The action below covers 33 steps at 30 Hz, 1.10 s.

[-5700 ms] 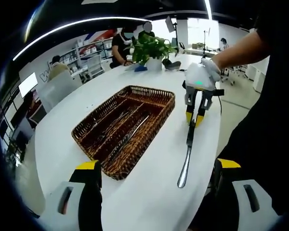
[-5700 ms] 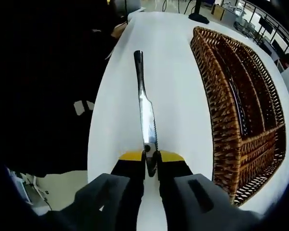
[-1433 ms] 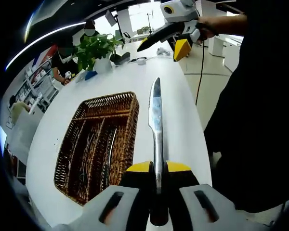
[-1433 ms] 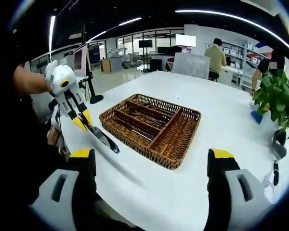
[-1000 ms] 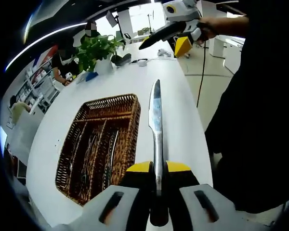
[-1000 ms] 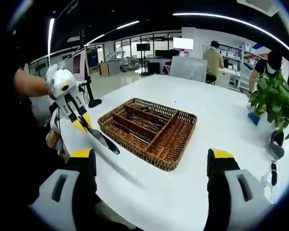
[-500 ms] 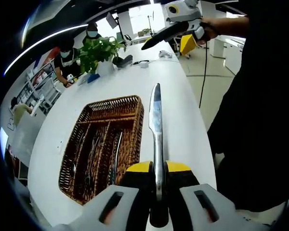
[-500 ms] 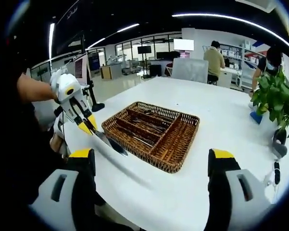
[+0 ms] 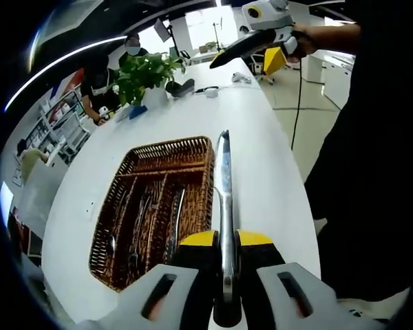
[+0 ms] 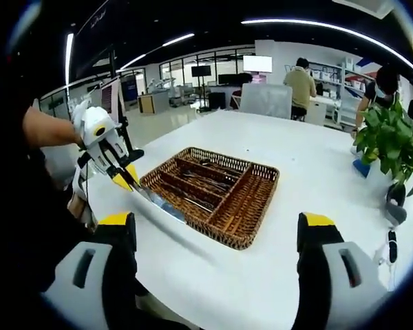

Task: Arrange the knives, forks, and spoons in their matching storage slots by inserting each utensil handle-first until every utensil is classified and aligned in the correct compartment

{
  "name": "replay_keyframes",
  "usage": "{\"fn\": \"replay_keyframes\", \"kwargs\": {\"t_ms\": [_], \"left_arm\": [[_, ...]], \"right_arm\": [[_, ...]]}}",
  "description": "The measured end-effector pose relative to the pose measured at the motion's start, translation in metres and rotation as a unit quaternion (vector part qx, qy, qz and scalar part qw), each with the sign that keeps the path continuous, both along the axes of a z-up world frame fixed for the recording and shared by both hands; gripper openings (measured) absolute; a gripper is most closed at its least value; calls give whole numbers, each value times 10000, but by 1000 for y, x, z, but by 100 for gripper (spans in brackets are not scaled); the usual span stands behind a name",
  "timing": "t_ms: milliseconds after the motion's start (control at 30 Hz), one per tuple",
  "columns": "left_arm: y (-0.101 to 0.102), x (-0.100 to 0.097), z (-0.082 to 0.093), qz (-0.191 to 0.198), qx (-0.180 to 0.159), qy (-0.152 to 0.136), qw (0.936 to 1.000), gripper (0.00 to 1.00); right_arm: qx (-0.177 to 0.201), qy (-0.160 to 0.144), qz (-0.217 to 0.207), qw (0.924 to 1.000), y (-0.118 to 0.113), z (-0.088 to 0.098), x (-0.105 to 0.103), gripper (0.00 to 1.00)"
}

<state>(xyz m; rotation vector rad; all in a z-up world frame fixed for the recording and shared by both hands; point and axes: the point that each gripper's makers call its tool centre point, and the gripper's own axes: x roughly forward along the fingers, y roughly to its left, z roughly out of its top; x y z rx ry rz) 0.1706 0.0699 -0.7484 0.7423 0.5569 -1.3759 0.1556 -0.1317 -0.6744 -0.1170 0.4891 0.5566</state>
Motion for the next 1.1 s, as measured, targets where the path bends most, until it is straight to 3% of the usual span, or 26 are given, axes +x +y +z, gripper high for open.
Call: {"fn": "replay_keyframes", "kwargs": {"t_ms": [600, 1100], "left_arm": [[8, 39, 12, 167, -106, -190, 9996, 6], [15, 67, 37, 366, -296, -408, 9981, 6]], "right_arm": [[-7, -32, -219, 9998, -4, 3, 5, 99], [124, -141, -381, 9991, -7, 14, 5, 100]]}}
